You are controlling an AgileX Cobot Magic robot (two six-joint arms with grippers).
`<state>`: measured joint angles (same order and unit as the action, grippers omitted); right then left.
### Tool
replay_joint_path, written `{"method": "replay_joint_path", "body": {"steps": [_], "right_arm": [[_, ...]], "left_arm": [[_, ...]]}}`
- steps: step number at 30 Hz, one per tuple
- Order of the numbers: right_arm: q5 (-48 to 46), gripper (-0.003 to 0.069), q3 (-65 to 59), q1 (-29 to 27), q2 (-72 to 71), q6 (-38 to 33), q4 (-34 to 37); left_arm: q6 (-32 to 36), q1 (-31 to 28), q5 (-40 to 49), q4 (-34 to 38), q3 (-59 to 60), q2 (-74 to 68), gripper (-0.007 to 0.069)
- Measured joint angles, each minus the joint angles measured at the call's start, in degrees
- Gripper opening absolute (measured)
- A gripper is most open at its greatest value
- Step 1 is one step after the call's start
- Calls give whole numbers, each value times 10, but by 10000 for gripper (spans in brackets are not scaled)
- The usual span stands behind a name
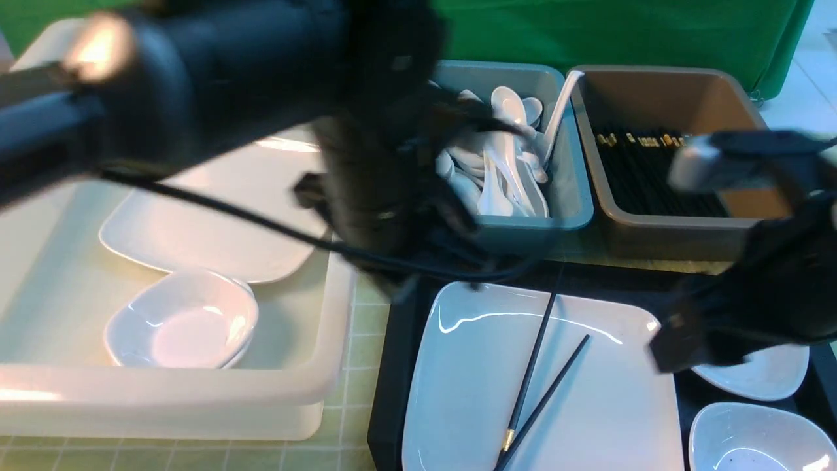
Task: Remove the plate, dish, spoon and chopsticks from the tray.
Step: Use the right arm to grab a pair of chopsticks from the plate
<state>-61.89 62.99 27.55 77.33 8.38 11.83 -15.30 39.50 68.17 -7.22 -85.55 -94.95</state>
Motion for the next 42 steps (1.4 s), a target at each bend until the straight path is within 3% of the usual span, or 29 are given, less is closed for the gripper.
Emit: {"method": "replay_joint_path", "body": {"steps": [3, 7, 13, 22, 25, 28, 29, 30, 33, 35, 42], "right_arm": [[35, 586, 0, 53, 54, 28, -1], [84, 601, 0, 114, 142, 64, -1], [138, 603, 0, 129, 239, 108, -3], [187, 582, 2, 129, 267, 131, -7], [188, 507, 2, 129, 268, 131, -18], [188, 332, 2, 129, 269, 131, -35], [188, 332, 2, 129, 269, 131, -35], [188, 226, 2, 129, 270, 131, -42], [185, 74, 2, 129, 271, 131, -46], [176, 43, 6, 129, 272, 129, -47], [151, 43, 8, 129, 269, 91, -48]], "left_arm": [[-12, -44, -40, -1, 87, 72, -8], [-15, -92, -86, 14, 172, 169, -8], [-13, -114, -95, 16, 210, 250, -8], [-7, -115, -97, -4, 214, 267, -8], [-5, -115, -97, -4, 214, 267, -8], [5, -115, -97, -4, 214, 267, -8], [6, -115, -97, -4, 214, 267, -8], [8, -115, -97, -4, 214, 267, -8], [8, -115, -96, -4, 214, 267, -8], [8, -115, -94, -4, 214, 267, -8], [12, -115, -89, -5, 214, 267, -8]]}}
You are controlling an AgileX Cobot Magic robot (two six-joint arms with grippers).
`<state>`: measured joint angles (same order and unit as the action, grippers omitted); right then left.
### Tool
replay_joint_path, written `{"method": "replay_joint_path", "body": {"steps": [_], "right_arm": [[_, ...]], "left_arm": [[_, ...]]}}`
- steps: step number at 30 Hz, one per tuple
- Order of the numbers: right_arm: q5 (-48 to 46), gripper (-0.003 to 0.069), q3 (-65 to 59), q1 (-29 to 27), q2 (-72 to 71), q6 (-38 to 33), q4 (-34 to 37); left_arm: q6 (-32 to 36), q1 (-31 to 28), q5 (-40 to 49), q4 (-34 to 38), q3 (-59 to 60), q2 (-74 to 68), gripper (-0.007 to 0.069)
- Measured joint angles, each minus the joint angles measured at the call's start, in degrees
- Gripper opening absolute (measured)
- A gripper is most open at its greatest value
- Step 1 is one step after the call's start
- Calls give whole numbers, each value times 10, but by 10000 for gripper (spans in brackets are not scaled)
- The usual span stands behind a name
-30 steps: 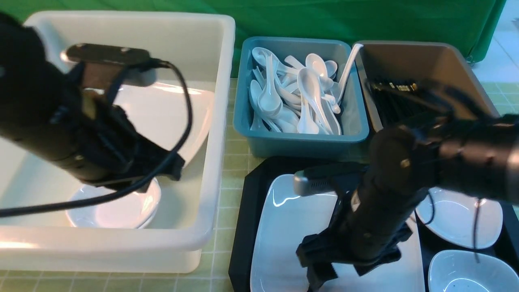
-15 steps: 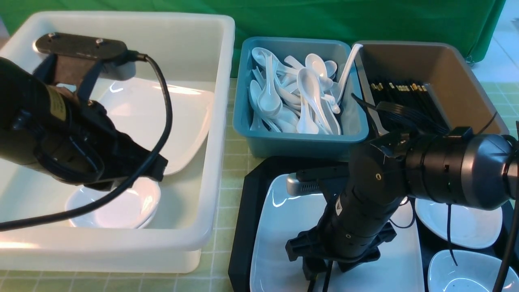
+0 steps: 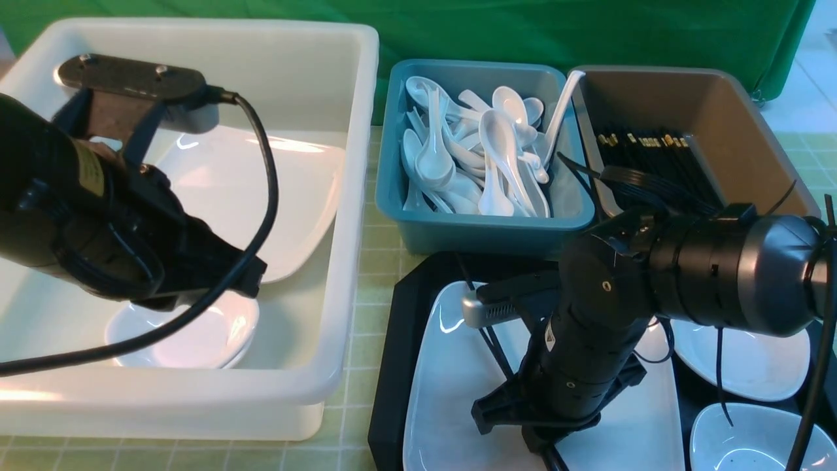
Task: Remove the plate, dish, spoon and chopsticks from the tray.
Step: Use the right arm to grab a pair of chopsticks from the plate, then use the right arm to put the chopsticks into the small storage box on the right
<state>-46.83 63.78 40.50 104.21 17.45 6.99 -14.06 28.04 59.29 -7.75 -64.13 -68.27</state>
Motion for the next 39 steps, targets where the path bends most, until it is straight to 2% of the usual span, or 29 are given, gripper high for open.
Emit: {"method": "replay_joint_path", "body": {"steps": [7, 13, 16, 22, 26, 32, 39], "right_arm": [[-30, 43, 0, -1, -64, -41, -4], [-84, 43, 17, -45, -92, -86, -1], [-117, 43, 32, -76, -92, -130, 16], [-206, 43, 105, -119, -92, -181, 26], [-222, 43, 154, -140, -92, -197, 29], [-225, 43, 208, -203, -90, -212, 47], [-229, 43, 256, -310, -40, -248, 127]], "left_arm": [[5, 0, 1, 0, 0, 0, -8], [5, 0, -2, 0, 0, 0, -8], [5, 0, -4, 1, 0, 0, -8], [5, 0, -11, 8, 0, 0, -8], [5, 0, -13, 10, 0, 0, -8], [5, 0, -13, 10, 0, 0, -8], [5, 0, -13, 11, 0, 0, -8]]}}
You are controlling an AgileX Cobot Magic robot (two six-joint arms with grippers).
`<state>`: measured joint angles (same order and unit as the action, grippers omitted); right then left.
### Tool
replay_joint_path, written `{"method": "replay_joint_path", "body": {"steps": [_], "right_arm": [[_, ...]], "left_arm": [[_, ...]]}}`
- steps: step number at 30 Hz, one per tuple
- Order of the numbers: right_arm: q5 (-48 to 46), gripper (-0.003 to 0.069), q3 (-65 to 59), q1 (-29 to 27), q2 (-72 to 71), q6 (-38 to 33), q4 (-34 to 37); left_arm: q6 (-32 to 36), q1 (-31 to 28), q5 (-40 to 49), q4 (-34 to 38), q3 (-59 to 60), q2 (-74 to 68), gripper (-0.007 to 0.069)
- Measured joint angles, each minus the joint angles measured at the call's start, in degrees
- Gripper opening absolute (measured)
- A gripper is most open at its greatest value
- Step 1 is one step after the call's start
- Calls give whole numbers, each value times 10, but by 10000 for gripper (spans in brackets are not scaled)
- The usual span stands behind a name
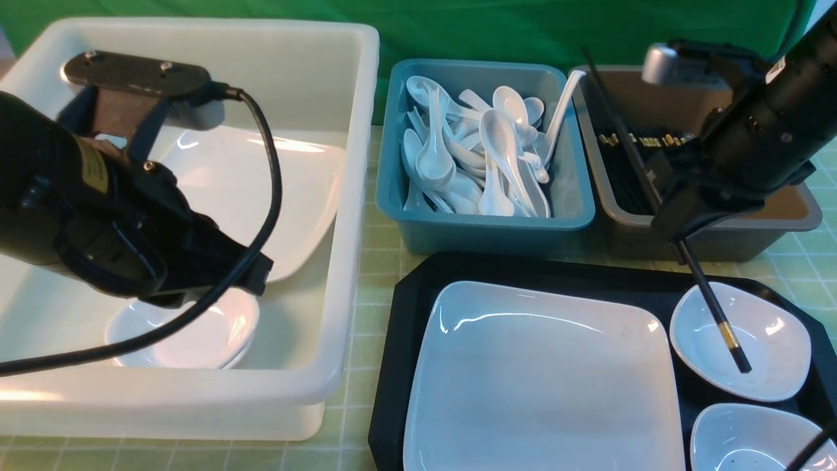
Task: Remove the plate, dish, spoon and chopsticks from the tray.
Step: Use the right arm to put the chopsticks into the small storage box on the right
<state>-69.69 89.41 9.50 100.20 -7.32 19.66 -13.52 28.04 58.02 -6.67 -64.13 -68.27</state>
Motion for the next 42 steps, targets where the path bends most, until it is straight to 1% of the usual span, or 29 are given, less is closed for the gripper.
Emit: {"method": "replay_joint_path", "body": {"steps": [11, 15, 18, 23, 27, 35, 37, 38, 42], "right_arm": [[1, 43, 76, -114, 106, -9, 119], [0, 43, 83, -156, 130, -10, 189], [2, 43, 86, -174, 142, -11, 237], [1, 43, 86, -188, 162, -10, 304], [1, 43, 86, -188, 172, 10, 318], [0, 43, 86, -188, 196, 58, 324], [0, 43, 86, -189, 211, 77, 341], [0, 43, 86, -189, 211, 77, 341], [1, 43, 86, -194, 226, 83, 383]], "left_arm": [[0, 0, 8, 2, 0, 0, -8], [0, 0, 10, 2, 0, 0, -8], [0, 0, 10, 2, 0, 0, -8], [0, 0, 10, 2, 0, 0, -8], [0, 0, 10, 2, 0, 0, -8], [1, 0, 11, 10, 0, 0, -8], [2, 0, 15, 15, 0, 0, -8], [2, 0, 15, 15, 0, 0, -8], [2, 0, 23, 16, 0, 0, -8]]}}
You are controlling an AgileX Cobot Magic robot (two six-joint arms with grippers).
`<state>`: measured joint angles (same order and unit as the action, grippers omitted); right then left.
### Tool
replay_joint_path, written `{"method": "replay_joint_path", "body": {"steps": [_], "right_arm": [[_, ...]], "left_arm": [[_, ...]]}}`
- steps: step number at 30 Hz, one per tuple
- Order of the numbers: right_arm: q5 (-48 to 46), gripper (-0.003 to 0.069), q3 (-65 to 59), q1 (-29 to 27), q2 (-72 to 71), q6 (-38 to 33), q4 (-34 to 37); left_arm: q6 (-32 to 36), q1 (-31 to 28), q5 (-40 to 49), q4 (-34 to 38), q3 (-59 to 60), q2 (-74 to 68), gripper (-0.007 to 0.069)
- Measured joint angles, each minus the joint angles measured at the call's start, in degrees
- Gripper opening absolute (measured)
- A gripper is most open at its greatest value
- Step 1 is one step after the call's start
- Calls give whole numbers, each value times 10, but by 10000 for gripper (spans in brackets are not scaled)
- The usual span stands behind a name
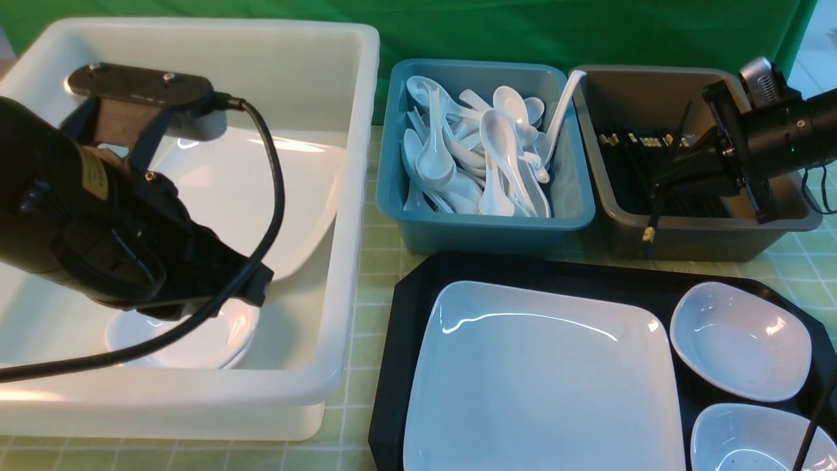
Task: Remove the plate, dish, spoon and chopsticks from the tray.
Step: Use the right arm to put the chopsticks into the small storage box on the right, then use the right arm to grab a small plate from the dinner plate
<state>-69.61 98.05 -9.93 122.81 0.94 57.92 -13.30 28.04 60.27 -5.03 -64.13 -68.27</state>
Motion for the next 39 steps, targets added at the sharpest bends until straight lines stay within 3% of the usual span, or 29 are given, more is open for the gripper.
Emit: {"method": "replay_joint_path", "body": {"steps": [6, 13, 21, 23, 27, 30, 32, 33, 36, 37, 38, 39], "right_arm": [[27, 55, 0, -7, 3, 23, 22], [93, 167, 0, -8, 3, 39, 22], [164, 218, 0, -8, 3, 52, 29], [165, 222, 4, -9, 3, 48, 32], [140, 223, 65, -18, -1, -42, 27], [89, 144, 123, -22, -23, -86, -33], [46, 56, 159, -18, -57, -101, -119], [37, 41, 165, -17, -71, -101, -151], [14, 12, 155, 12, -167, -92, -367], [14, 12, 155, 15, -174, -92, -367], [11, 10, 122, 29, -230, -91, -437], [11, 9, 99, 40, -259, -90, -462]], "left_arm": [[1, 0, 3, 0, 0, 0, -8], [1, 0, 3, 0, 0, 0, -8], [3, 0, 5, 0, 0, 0, -8], [3, 0, 5, 0, 0, 0, -8], [6, 0, 6, 0, 0, 0, -8], [6, 0, 6, 0, 0, 0, -8], [6, 0, 5, 0, 0, 0, -8], [6, 0, 5, 0, 0, 0, -8], [6, 0, 0, 0, 0, 0, -8], [7, 0, -1, 0, 0, 0, -8], [7, 0, -4, 0, 0, 0, -8], [7, 0, -6, 0, 0, 0, -8]]}}
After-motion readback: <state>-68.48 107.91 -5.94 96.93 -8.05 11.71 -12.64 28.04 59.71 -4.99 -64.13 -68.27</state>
